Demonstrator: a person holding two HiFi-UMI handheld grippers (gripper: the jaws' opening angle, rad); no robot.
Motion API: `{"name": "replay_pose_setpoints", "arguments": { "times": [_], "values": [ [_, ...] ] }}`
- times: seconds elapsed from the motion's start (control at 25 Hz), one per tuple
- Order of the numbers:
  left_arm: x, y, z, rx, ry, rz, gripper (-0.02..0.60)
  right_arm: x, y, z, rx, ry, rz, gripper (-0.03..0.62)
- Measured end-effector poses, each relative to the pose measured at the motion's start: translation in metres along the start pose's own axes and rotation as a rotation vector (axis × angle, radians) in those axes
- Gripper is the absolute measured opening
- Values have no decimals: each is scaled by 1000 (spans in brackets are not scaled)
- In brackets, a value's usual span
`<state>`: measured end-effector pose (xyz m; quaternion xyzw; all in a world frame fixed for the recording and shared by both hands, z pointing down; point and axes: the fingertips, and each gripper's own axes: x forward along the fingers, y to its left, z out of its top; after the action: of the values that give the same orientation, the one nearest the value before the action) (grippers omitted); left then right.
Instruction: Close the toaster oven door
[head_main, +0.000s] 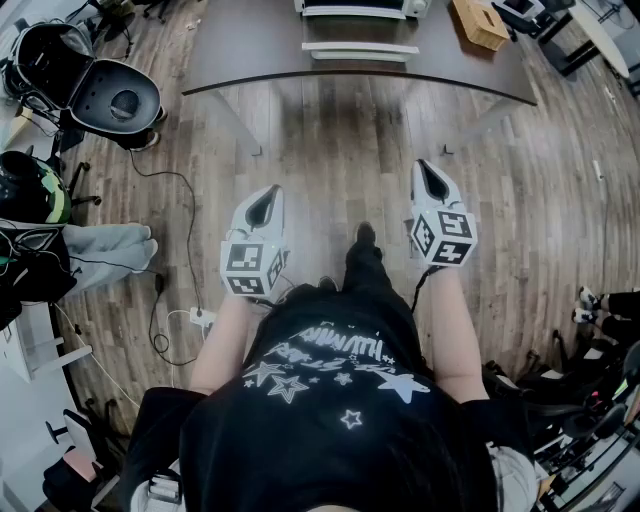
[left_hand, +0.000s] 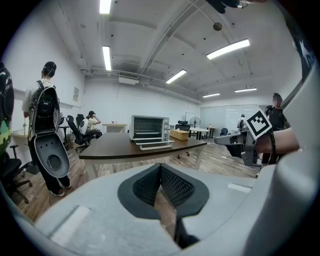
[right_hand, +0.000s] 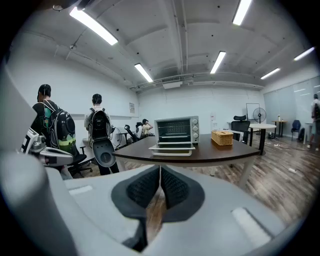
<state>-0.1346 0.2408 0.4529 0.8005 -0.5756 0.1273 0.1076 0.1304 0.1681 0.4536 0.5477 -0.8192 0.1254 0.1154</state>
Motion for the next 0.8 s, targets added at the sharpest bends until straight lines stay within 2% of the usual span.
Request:
{"name": "replay_pose_setpoints", "arguments": {
  "times": [0.32,0.6,0.8],
  "values": [
    [-17,-11,-3,0,-12,-9,9,-19,5,-4,2,-3,-2,12],
    [-28,-6,-20,-17,21,-9,9,-25,11,-16,15,17,-13,12],
    [-29,-3,-12,-8,5,-22,9,-29,10,-8,30,-12,-38,11]
  ]
}}
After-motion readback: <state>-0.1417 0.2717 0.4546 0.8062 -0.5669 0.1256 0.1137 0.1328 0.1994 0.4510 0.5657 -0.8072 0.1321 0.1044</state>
